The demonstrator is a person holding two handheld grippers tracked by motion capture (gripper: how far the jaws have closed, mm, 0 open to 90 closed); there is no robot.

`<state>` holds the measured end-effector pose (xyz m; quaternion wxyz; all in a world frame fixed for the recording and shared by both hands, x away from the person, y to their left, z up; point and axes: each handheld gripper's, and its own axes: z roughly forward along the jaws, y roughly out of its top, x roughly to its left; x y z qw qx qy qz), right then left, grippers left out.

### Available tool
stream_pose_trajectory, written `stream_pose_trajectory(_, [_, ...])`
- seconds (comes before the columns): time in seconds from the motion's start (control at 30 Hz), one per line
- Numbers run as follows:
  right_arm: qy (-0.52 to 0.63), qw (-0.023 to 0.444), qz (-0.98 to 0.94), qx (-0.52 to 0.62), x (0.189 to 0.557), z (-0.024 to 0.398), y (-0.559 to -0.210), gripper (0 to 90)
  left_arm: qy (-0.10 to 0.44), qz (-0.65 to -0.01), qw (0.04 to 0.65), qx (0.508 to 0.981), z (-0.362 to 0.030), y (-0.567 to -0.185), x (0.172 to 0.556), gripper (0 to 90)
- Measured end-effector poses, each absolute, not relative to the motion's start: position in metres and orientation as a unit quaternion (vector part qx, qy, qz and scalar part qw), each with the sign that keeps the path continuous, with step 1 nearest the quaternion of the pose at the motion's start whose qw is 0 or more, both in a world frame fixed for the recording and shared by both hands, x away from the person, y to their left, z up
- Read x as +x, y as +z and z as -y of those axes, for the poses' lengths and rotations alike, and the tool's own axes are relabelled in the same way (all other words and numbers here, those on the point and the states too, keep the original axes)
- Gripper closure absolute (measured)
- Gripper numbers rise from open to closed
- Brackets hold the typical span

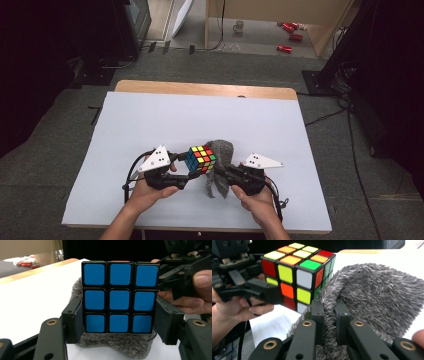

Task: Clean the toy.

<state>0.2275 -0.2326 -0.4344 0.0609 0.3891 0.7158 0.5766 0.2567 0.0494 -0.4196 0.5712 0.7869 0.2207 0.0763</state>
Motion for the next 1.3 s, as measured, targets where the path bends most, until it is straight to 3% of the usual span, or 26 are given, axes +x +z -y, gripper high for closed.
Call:
stream_pose_trajectory(0.13, [0.527,0.095,-0.746,0.397,0.232,0.236,-0.443,80.3,0.079,-0.227,0.571,0.785,-0.054,-0.419,0.259,35.1])
stream_pose_trajectory(0.27, [0.493,0.083,-0.764,0.408,0.238,0.243,-0.456,73.5,0.085,-0.229,0.569,0.785,-0.056,-0.419,0.260,35.1])
stream_pose_trajectory(0.33, [0.478,0.091,-0.771,0.410,0.239,0.246,-0.456,62.5,0.087,-0.230,0.567,0.786,-0.057,-0.420,0.261,35.1])
stream_pose_trajectory(0.5, [0.446,0.117,-0.776,0.431,0.241,0.249,-0.451,19.7,0.088,-0.233,0.569,0.784,-0.059,-0.419,0.261,35.1])
stream_pose_trajectory(0.57, [0.451,0.131,-0.762,0.446,0.241,0.250,-0.449,11.9,0.087,-0.232,0.570,0.784,-0.059,-0.419,0.261,35.1])
stream_pose_trajectory(0.73, [0.418,0.168,-0.761,0.467,0.247,0.234,-0.459,3.8,0.084,-0.233,0.571,0.783,-0.058,-0.419,0.261,35.1])
stream_pose_trajectory(0.8, [0.391,0.177,-0.767,0.478,0.251,0.225,-0.471,4.8,0.083,-0.232,0.572,0.782,-0.059,-0.419,0.261,35.1])
stream_pose_trajectory(0.87, [0.363,0.187,-0.773,0.485,0.254,0.220,-0.483,12.0,0.084,-0.231,0.573,0.782,-0.060,-0.419,0.261,35.1])
stream_pose_trajectory(0.93, [0.347,0.200,-0.776,0.486,0.254,0.219,-0.491,25.8,0.082,-0.232,0.575,0.780,-0.061,-0.418,0.261,35.1])
stream_pose_trajectory(1.03, [0.353,0.206,-0.774,0.484,0.252,0.222,-0.493,54.5,0.081,-0.233,0.575,0.780,-0.062,-0.418,0.261,35.1])
stream_pose_trajectory(1.13, [0.371,0.202,-0.767,0.483,0.251,0.228,-0.490,70.3,0.079,-0.231,0.572,0.783,-0.061,-0.419,0.261,35.1])
stream_pose_trajectory(1.3, [0.440,0.176,-0.749,0.464,0.247,0.241,-0.476,77.7,0.075,-0.229,0.571,0.785,-0.059,-0.421,0.262,35.1])
